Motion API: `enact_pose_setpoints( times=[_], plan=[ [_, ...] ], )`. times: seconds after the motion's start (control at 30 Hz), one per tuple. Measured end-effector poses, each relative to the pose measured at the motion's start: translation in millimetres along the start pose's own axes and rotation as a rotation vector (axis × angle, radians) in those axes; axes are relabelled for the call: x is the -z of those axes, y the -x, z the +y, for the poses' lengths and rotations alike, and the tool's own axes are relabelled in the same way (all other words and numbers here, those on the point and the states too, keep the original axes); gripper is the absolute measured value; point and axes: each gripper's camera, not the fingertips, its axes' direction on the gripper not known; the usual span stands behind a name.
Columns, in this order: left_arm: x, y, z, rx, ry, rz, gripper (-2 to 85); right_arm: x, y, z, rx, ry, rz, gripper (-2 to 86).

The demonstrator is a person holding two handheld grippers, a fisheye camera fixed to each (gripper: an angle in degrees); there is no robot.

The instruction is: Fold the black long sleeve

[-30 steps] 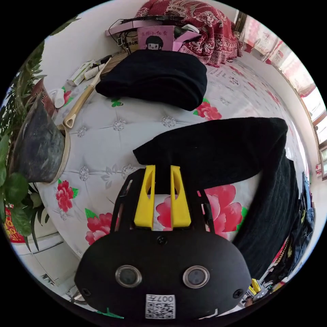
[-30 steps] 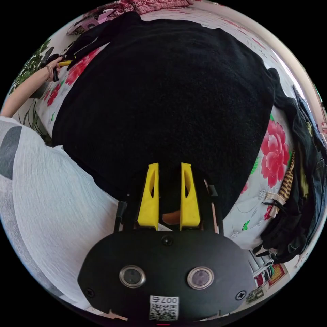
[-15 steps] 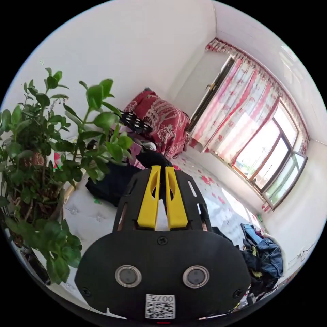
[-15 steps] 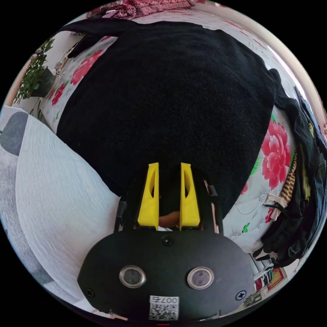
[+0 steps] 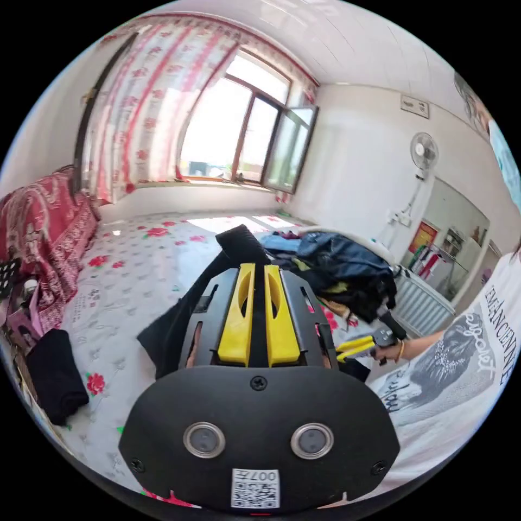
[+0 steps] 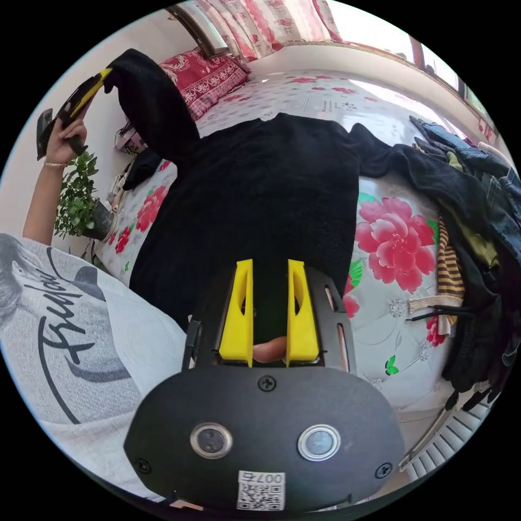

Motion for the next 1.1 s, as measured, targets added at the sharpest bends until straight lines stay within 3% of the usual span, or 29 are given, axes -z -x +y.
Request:
enact_pose_setpoints(
  times=[0.1, 0.27, 0.47, 0.6, 0.73, 0.83, 0.97, 1.1],
  plan=[
    [-76, -42, 40, -0.030, 0.228, -0.030, 5.6, 6, -21, 12, -0.061, -0.028, -0.001, 8.7],
    [-127, -46, 124, 0.139, 0.529, -0.188, 5.0, -1, -45, 18, -0.106, -0.024, -0.010, 9.3],
    [-122, 4, 136, 0.340, 0.580, -0.373, 4.5, -25, -46, -33, -0.040, -0.034, -0.002, 10.1],
    [-140, 36, 134, 0.409, 0.593, -0.470, 3.0, -83, -46, -60, 0.012, 0.154, 0.005, 10.3],
    [-191, 59, 154, 0.479, 0.774, -0.502, 0.1, -76, -64, -64, -0.012, 0.130, -0.038, 9.9],
    [-203, 49, 154, 0.408, 0.771, -0.543, -0.5, -28, -133, -71, -0.236, -0.080, -0.040, 9.5],
    [-206, 44, 151, 0.369, 0.758, -0.552, -0.7, 27, -261, -46, -0.748, -0.399, -0.078, 9.3],
    [-203, 49, 150, 0.405, 0.737, -0.530, -0.8, 28, -317, -14, -1.095, -0.550, -0.097, 7.9]
  ],
)
